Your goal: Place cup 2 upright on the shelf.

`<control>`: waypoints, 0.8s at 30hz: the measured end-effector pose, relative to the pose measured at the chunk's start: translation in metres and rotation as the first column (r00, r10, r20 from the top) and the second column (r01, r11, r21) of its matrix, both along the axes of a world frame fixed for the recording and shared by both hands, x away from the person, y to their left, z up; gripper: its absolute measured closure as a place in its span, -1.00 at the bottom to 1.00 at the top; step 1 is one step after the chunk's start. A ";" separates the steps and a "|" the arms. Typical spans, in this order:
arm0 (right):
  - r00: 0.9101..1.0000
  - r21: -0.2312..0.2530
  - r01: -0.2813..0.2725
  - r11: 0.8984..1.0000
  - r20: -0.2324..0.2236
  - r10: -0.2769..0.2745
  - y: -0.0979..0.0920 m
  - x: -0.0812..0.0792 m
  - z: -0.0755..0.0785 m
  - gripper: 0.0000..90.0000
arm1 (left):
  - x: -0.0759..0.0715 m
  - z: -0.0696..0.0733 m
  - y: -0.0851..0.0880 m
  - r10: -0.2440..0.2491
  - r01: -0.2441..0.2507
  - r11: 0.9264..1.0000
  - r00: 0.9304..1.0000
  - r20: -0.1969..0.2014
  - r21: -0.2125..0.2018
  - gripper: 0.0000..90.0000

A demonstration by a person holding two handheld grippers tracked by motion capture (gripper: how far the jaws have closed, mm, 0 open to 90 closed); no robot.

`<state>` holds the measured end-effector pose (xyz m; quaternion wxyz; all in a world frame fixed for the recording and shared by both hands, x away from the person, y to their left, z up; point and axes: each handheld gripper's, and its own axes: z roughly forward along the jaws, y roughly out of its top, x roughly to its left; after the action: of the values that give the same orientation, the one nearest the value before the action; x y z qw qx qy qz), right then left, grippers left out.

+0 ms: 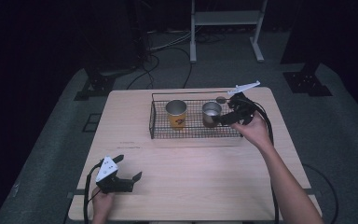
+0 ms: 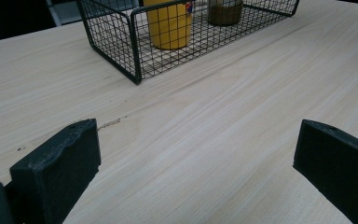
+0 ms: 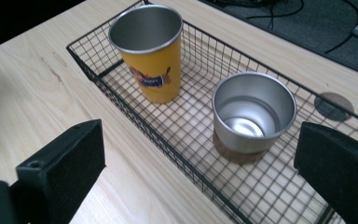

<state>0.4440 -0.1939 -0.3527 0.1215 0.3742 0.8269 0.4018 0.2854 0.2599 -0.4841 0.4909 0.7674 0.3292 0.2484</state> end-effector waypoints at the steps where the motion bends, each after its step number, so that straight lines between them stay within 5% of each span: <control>1: 1.000 -0.002 -0.001 1.000 0.003 0.001 -0.002 -0.001 -0.001 -0.97 | 0.000 0.000 0.000 -0.001 0.001 1.000 1.000 0.000 0.001 -1.00; 24: 1.000 -0.007 0.010 1.000 -0.022 -0.010 -0.033 -0.029 -0.011 -0.97 | 0.000 0.000 -0.001 0.000 0.000 1.000 1.000 -0.002 0.002 -1.00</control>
<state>0.4149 -0.2272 -0.3641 0.1157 0.3823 0.8276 0.3943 0.2855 0.2593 -0.4842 0.4897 0.7682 0.3295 0.2478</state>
